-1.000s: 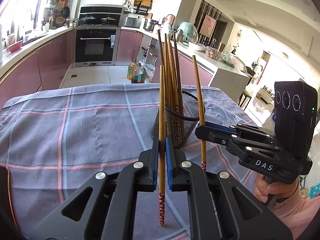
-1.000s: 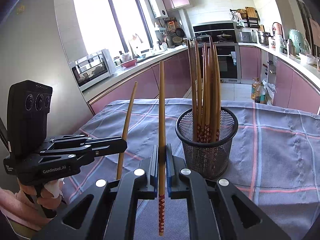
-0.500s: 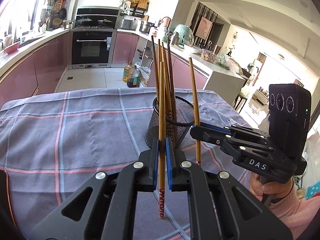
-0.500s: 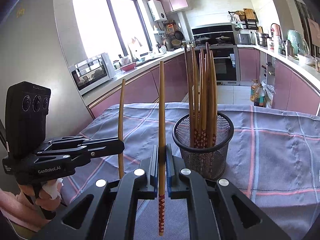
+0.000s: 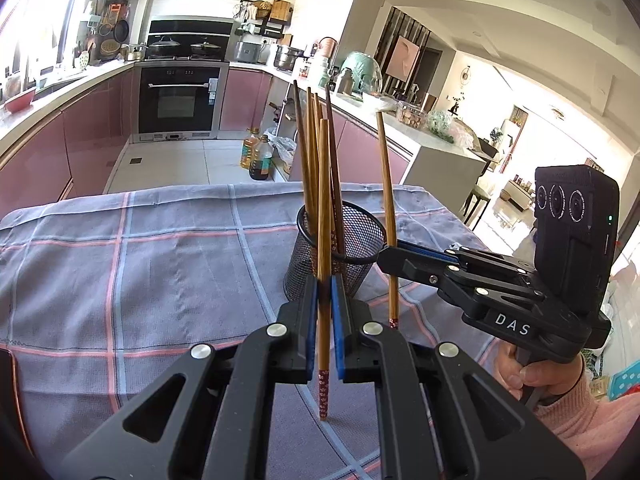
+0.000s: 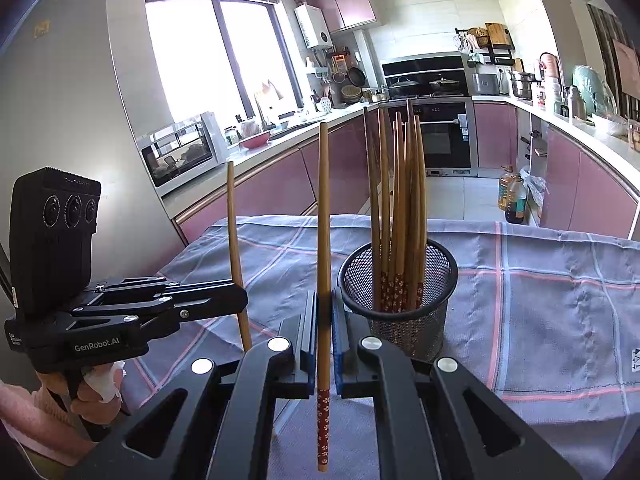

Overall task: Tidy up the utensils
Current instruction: 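Lower the chopstick into the mesh cup with the right gripper while the left gripper lowers its chopstick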

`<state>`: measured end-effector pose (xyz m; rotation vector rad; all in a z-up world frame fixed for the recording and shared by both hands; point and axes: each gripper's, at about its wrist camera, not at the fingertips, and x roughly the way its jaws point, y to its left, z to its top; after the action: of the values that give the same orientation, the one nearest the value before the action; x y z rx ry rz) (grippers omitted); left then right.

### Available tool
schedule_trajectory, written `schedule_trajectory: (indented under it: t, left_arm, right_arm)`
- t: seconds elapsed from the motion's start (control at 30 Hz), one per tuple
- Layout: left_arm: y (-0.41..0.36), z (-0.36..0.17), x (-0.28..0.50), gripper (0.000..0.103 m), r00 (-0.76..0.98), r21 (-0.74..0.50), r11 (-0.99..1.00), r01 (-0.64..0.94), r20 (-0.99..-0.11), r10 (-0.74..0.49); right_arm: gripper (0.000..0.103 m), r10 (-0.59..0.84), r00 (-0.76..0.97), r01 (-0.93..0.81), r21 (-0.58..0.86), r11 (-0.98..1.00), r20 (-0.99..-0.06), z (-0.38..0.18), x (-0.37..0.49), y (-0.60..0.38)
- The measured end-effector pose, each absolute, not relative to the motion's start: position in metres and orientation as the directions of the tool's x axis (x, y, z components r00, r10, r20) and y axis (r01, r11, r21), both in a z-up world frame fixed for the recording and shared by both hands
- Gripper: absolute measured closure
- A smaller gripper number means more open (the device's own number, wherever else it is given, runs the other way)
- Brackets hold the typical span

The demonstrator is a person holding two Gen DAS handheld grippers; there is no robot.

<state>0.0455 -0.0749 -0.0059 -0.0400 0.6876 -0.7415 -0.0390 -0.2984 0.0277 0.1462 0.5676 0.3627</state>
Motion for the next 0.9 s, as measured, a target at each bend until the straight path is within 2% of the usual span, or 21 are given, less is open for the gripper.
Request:
schedule_trajectory:
  t: [0.9]
  left_arm:
    - [-0.084,0.006,0.049,0.095,0.528,-0.265,0.725,0.636,-0.535,-0.659]
  right_arm:
    - [0.097,0.372,0.803,-0.303,0.218,0.928,-0.466,0.039,-0.032,-0.306]
